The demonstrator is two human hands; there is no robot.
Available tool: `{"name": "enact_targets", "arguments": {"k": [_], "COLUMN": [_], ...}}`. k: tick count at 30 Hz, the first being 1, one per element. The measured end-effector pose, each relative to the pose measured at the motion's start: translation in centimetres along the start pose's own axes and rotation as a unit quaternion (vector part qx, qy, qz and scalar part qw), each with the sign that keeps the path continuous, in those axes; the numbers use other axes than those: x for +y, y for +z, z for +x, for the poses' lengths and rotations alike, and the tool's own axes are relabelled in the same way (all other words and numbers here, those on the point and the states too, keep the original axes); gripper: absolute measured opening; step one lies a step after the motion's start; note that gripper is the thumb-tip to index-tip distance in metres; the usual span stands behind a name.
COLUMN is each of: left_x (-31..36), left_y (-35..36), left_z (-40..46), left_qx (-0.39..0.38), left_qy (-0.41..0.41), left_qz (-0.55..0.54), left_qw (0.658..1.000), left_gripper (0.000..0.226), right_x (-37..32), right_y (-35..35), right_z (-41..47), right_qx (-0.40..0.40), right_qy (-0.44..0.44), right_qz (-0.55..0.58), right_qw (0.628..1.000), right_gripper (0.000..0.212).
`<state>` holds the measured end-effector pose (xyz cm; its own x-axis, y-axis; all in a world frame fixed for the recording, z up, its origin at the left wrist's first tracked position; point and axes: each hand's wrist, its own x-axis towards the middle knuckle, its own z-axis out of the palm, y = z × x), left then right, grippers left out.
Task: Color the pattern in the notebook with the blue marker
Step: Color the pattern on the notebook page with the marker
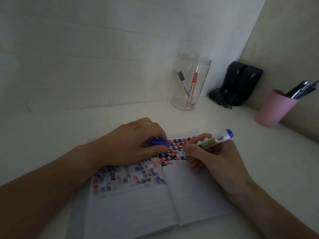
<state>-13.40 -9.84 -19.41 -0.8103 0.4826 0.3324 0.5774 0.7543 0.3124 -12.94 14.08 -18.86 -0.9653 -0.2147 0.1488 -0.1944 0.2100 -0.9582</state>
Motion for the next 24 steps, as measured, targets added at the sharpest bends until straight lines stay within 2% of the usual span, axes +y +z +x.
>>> {"name": "enact_targets", "arguments": {"k": [2, 8, 13, 18, 24], "left_x": [0.0, 0.1, 0.1, 0.1, 0.2], "left_y": [0.0, -0.1, -0.2, -0.1, -0.1], "left_z": [0.0, 0.0, -0.1, 0.0, -0.1], "left_qx": [-0.001, 0.005, 0.003, 0.004, 0.000], "left_qy": [0.000, 0.005, 0.003, 0.004, 0.003], "left_qz": [-0.004, -0.012, -0.007, -0.002, -0.002], "left_qw": [1.000, 1.000, 1.000, 1.000, 1.000], "left_gripper": [0.035, 0.034, 0.034, 0.031, 0.036], "right_x": [-0.1, 0.4, 0.6, 0.9, 0.7], "right_y": [0.0, 0.1, 0.0, 0.1, 0.0], "right_z": [0.0, 0.0, -0.1, 0.0, -0.1], "right_qx": [-0.009, -0.006, -0.012, 0.016, 0.020], "right_qy": [-0.006, -0.014, -0.022, -0.015, -0.019], "right_qz": [-0.007, -0.028, -0.065, -0.114, -0.096], "right_qw": [1.000, 0.999, 0.998, 0.993, 0.995], "right_gripper": [0.002, 0.002, 0.008, 0.014, 0.012]}}
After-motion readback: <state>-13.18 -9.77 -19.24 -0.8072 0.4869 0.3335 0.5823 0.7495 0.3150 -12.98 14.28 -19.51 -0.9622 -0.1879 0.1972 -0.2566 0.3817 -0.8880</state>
